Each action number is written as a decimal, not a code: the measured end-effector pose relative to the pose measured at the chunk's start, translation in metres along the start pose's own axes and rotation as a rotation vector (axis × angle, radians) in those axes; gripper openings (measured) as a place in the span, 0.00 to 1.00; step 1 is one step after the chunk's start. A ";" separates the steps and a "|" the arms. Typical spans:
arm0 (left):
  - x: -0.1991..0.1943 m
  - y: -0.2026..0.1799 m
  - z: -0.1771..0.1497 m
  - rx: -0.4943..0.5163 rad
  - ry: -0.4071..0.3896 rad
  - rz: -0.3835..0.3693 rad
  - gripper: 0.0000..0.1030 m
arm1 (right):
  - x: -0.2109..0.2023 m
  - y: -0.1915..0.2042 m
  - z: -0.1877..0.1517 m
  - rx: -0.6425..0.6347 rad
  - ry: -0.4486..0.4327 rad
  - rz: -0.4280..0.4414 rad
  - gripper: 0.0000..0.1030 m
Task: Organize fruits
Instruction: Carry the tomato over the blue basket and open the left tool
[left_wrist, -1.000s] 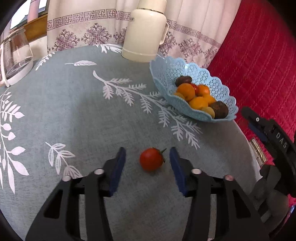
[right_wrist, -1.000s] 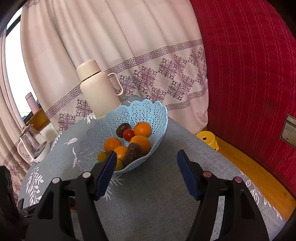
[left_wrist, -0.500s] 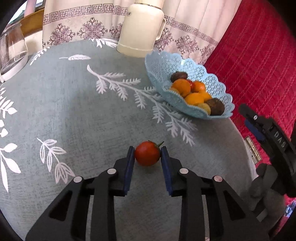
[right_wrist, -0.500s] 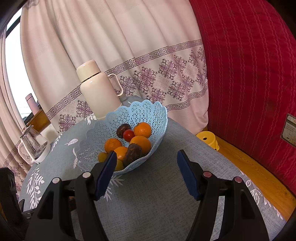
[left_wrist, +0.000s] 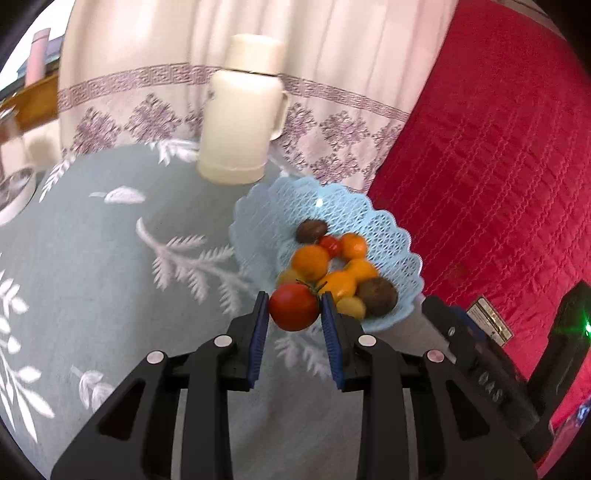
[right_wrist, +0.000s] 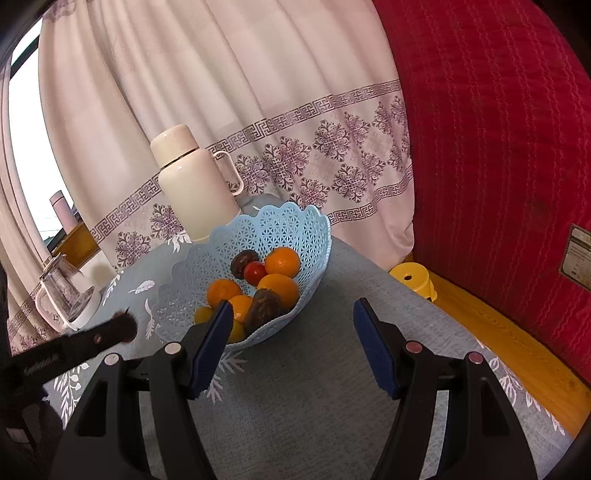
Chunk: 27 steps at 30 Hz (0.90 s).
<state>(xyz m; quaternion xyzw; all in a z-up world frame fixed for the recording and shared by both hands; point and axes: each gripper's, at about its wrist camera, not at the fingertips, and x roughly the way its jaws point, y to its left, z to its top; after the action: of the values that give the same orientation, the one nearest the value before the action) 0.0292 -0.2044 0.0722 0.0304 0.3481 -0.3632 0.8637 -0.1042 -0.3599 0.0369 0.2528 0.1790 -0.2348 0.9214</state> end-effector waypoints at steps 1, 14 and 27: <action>0.004 -0.003 0.002 0.006 0.001 -0.001 0.29 | 0.000 0.000 0.000 0.002 -0.002 0.000 0.66; 0.043 -0.010 0.005 0.021 0.043 0.011 0.29 | -0.001 -0.002 0.000 0.006 -0.006 -0.001 0.66; 0.045 -0.015 0.004 0.066 0.024 0.047 0.29 | -0.001 -0.001 0.000 0.006 -0.007 -0.001 0.66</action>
<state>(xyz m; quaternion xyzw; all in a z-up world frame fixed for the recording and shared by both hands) 0.0444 -0.2437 0.0499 0.0715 0.3456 -0.3535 0.8663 -0.1055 -0.3604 0.0370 0.2545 0.1753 -0.2368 0.9211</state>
